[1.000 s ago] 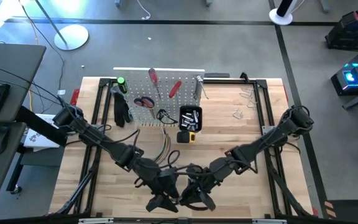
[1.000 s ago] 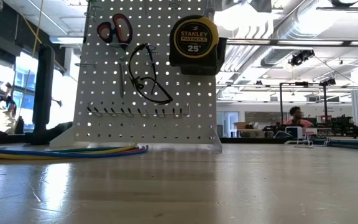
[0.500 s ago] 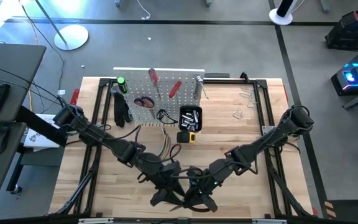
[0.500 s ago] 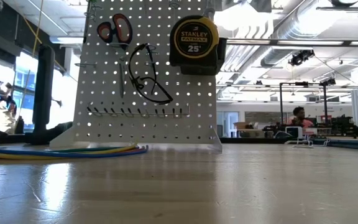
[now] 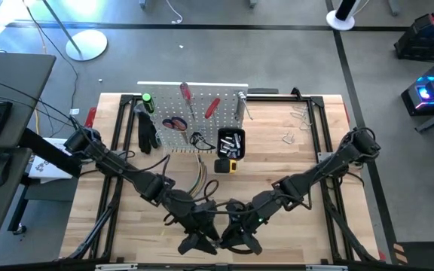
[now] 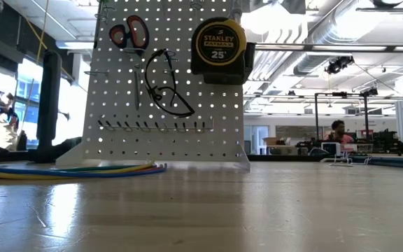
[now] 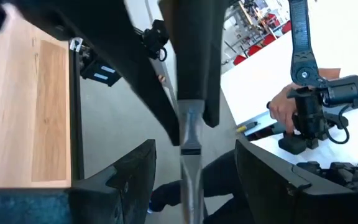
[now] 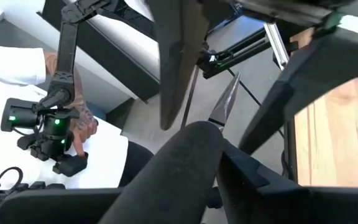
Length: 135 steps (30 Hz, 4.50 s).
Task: Hang tools onto peg board
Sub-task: Hang the plier on the peg board
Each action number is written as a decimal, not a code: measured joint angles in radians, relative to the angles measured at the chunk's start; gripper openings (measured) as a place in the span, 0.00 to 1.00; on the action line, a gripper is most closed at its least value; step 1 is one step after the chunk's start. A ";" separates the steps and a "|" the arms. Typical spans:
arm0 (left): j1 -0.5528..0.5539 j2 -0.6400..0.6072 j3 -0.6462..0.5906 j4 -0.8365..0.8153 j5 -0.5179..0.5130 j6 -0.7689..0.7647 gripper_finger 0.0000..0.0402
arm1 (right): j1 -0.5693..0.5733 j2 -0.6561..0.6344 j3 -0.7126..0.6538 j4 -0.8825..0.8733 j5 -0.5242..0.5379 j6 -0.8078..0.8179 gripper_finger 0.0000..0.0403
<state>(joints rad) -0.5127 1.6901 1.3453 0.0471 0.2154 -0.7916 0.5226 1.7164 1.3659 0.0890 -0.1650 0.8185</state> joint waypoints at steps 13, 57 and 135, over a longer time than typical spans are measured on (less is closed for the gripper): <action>0.000 0.000 0.000 0.010 -0.015 0.019 0.49 | -0.007 0.000 0.000 -0.003 0.003 0.000 0.16; -0.105 -0.035 -0.003 -0.190 -0.062 -0.153 0.06 | 0.006 -0.103 0.002 -0.138 -0.069 0.193 0.63; -0.198 -1.097 -1.164 0.942 -1.132 0.670 0.06 | 0.069 -0.402 0.000 -0.667 1.015 0.167 0.63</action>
<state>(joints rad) -0.7105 0.5930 0.1812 0.9894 -0.9171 -0.1213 0.5916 1.3148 1.3659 -0.5779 0.8501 0.9858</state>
